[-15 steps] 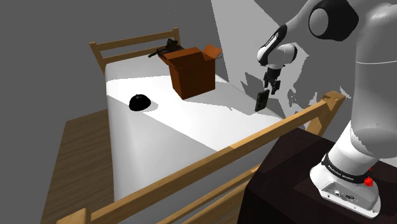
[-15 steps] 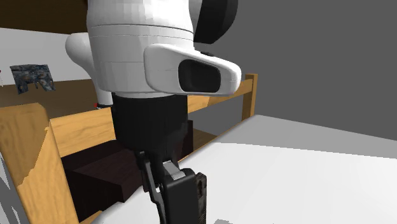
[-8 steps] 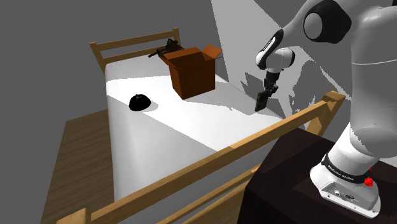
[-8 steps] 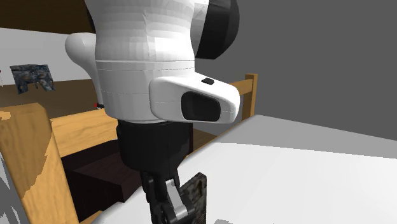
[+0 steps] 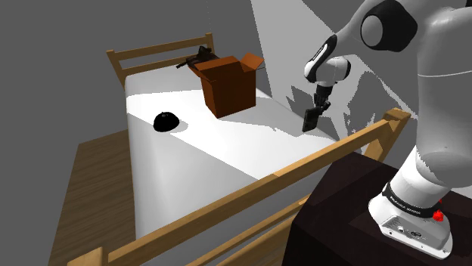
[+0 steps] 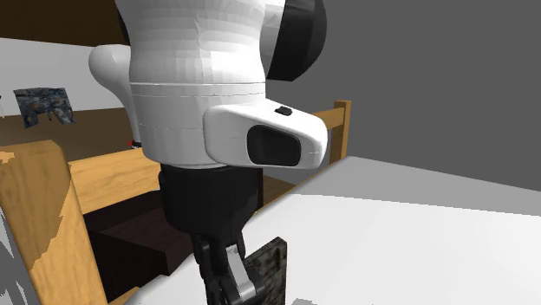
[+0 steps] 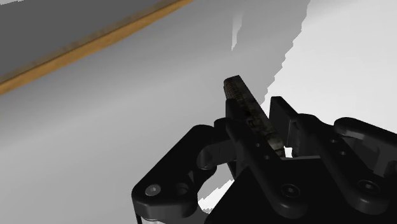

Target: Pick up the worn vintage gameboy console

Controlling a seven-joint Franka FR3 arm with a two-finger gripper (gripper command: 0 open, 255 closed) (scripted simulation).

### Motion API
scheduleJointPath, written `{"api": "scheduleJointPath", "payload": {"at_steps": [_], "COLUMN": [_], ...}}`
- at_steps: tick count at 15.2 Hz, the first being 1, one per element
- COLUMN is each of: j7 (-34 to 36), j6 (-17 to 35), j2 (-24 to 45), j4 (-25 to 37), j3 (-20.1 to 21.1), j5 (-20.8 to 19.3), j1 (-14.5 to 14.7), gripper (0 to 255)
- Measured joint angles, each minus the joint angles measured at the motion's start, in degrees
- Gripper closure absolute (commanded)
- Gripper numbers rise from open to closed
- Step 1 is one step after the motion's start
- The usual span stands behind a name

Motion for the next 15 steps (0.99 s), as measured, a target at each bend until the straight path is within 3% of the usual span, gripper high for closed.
{"api": "scheduleJointPath", "payload": {"at_steps": [15], "j7": [5.0], "j6": [-7.9], "j2": [-7.9], "j4": [1.7], "j3": [-4.5], "j5": [-7.5], "j1": [3.5], "gripper": [255]}}
